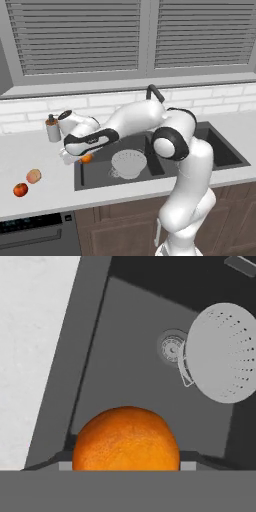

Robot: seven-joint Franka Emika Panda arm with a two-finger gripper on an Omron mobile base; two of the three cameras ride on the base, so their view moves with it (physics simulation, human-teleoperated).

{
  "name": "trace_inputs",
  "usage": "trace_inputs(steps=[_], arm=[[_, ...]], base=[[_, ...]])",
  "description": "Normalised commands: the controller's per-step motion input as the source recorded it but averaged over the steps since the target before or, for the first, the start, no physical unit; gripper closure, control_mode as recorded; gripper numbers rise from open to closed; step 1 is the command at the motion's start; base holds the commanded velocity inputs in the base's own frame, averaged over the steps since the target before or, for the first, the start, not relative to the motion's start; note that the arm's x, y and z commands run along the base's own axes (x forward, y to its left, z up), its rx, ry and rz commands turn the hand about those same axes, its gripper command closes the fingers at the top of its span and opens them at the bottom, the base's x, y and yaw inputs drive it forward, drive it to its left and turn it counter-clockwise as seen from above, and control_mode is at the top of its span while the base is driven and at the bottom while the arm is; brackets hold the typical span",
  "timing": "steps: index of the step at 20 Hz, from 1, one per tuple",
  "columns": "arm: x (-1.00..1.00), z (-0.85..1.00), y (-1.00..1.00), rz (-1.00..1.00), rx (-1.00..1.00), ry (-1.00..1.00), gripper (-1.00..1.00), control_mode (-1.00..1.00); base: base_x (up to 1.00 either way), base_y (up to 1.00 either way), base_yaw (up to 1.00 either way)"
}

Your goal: Put the colander in the sink, put the tangerine, apple, peach in the colander, and turn on the sink faucet and pour water over the colander.

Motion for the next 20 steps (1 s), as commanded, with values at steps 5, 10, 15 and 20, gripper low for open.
trace_inputs(steps=[5, 10, 15, 20], arm=[[0.59, 0.09, -1.0, -0.3, 0.09, 0.02, 1.0, -1.0], [0.89, -0.04, -0.97, -0.3, 0.01, 0.03, 1.0, -1.0], [0.89, -0.27, -0.54, -0.24, 0.0, 0.04, 1.0, -1.0], [0.37, -0.63, -0.03, -0.14, 0.0, 0.0, 1.0, -1.0]], base=[[0.0, 0.0, 0.0], [0.0, 0.0, 0.0], [0.0, 0.0, 0.0], [0.0, 0.0, 0.0]])
